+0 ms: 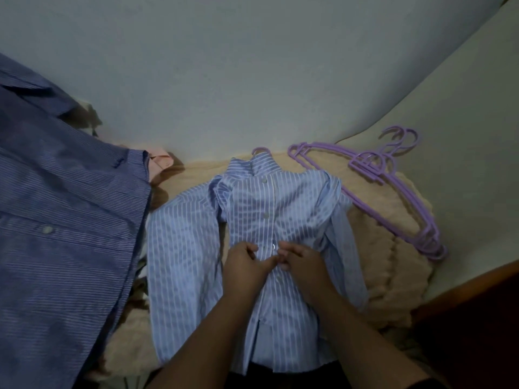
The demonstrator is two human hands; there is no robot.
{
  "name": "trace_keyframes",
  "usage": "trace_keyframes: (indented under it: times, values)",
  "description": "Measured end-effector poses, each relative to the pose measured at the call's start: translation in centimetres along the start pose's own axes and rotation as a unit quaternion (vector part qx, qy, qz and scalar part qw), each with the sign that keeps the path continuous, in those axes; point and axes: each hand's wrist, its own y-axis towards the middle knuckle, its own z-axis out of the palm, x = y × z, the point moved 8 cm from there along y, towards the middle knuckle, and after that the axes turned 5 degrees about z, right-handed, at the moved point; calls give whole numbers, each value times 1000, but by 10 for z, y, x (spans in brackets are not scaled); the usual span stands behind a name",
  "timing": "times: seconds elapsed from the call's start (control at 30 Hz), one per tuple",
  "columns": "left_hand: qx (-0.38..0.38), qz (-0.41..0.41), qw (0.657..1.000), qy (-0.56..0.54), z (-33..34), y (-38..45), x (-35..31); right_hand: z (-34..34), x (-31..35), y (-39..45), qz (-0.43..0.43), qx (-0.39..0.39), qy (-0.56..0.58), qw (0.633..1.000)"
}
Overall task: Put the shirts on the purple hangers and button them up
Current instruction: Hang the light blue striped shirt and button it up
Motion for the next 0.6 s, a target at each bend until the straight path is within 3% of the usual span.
trace_keyframes:
  times: [0.23, 0.43, 0.6]
  values:
    - [-8, 42, 999, 3, -4, 1, -1, -3, -1, 0, 7, -7, 2, 1000]
    - [24, 140, 979, 146, -2, 6, -21, 6, 8, 5, -55, -31, -141, 988]
    - [27, 115, 987, 105, -1, 13, -25, 10, 19, 11, -81, -70, -248, 963]
